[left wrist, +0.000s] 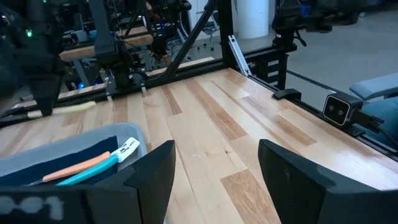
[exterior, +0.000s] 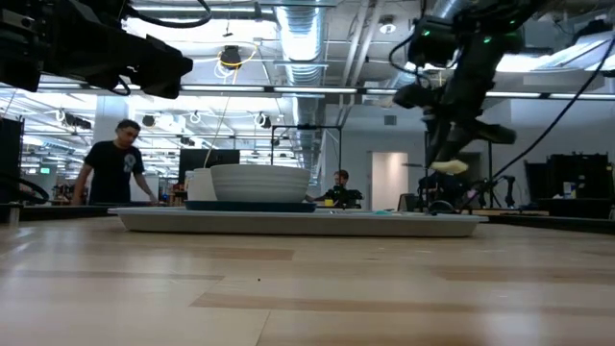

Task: Set up tray
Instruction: Put the yellow knife on the black napkin to the right of the orange fork

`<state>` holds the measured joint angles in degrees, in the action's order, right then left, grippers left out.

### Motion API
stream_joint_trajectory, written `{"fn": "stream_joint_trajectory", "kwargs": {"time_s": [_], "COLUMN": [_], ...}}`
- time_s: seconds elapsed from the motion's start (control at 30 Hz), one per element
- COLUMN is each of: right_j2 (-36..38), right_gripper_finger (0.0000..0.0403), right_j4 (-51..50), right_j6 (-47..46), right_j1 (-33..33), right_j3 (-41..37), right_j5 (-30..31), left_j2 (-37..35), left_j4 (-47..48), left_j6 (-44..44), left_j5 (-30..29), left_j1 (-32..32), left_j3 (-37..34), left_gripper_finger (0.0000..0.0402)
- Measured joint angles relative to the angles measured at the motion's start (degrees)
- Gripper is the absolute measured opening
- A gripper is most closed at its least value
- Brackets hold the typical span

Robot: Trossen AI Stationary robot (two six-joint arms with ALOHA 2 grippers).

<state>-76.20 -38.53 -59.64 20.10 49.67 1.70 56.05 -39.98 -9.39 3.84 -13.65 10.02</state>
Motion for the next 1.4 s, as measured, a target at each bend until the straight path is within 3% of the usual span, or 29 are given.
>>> {"fn": "stream_joint_trajectory", "kwargs": {"time_s": [0.53,1.4], "right_j2": [-22.7,-24.6], "right_gripper_finger": [0.0033,0.0042], "right_j4": [0.9,-4.7], "right_j6": [7.9,3.4], "right_j1": [2.6,-1.3], "right_j3": [12.4,14.3], "right_j5": [-5.0,-4.6], "left_j2": [0.0,0.0], "left_j4": [0.4,0.3], "left_j6": [0.0,-0.4], "left_j5": [0.1,0.1], "left_j1": [0.0,0.0], "left_j3": [0.0,0.0], "left_gripper_finger": [0.0219,0.0219]}}
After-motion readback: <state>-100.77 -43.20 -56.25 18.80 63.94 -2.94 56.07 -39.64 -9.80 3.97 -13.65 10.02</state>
